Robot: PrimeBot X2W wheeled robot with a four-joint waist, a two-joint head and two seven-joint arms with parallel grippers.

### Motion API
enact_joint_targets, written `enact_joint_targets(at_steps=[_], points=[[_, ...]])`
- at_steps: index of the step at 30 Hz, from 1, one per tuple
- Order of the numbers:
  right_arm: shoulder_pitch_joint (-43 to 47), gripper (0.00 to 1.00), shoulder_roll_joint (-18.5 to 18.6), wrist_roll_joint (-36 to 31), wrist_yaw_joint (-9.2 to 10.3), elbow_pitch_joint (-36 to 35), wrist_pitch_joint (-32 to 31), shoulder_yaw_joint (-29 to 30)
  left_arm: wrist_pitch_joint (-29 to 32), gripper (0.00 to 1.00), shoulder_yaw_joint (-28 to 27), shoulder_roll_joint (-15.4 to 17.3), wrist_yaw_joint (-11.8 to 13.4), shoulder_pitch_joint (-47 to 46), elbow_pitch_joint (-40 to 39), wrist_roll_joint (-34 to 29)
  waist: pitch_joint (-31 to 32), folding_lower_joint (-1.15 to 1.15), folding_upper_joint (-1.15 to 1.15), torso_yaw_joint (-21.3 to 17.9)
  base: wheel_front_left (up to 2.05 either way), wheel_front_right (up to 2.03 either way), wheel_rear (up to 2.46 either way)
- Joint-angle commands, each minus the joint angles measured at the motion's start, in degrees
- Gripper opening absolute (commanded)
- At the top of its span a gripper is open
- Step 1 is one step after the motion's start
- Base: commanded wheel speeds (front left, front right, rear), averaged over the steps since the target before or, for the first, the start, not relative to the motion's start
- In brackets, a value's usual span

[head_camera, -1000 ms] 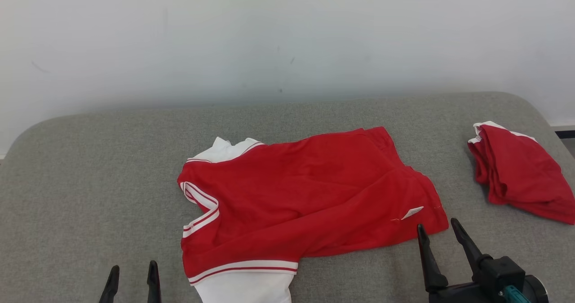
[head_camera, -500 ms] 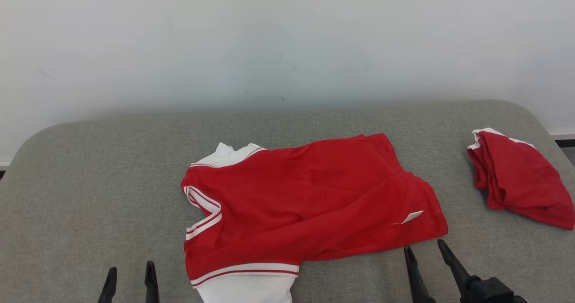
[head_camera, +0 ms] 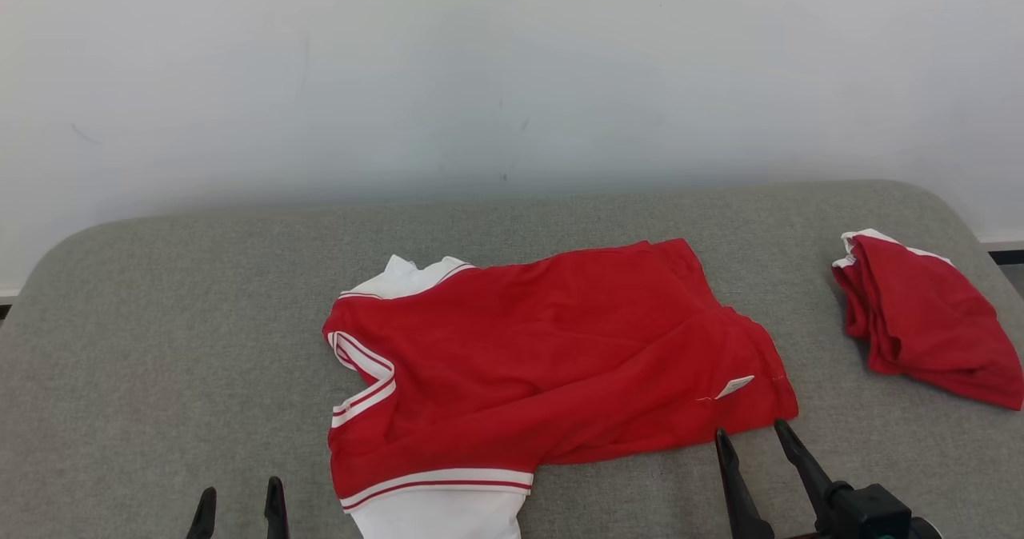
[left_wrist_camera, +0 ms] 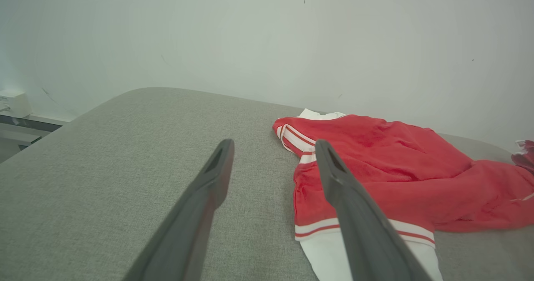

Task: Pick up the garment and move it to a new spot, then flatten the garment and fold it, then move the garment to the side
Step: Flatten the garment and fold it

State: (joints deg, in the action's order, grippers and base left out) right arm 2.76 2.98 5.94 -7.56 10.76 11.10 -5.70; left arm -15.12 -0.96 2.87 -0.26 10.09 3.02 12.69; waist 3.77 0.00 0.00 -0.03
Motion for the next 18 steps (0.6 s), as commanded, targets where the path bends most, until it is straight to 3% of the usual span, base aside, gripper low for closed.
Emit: enact_joint_targets(at_steps=[1, 9, 18], points=[[-0.4, 1.0, -0.1, -0.4, 0.17, 0.1, 0.0, 0.3, 0.0, 1.0, -0.1, 0.0, 0.0, 0.7, 0.1, -0.1, 0.0, 0.0, 0.0, 0.0, 0.0, 0.0, 0.0], [-2.0, 1.0, -0.1, -0.7, 0.17, 0.9, -1.0, 2.9, 0.0, 1.0, 1.5, 0.0, -0.7, 1.1, 2.1, 0.1, -0.6, 0.0, 0.0, -0.2, 0.0, 0.0, 0.0], [-7.4, 1.0, 1.2, -0.7, 0.17, 7.5, -9.7, 5.7, 5.1, 1.0, 9.5, 0.0, -4.3, -2.6, 16.0, 3.9, -2.1, 0.0, 0.0, -0.3, 0.0, 0.0, 0.0]])
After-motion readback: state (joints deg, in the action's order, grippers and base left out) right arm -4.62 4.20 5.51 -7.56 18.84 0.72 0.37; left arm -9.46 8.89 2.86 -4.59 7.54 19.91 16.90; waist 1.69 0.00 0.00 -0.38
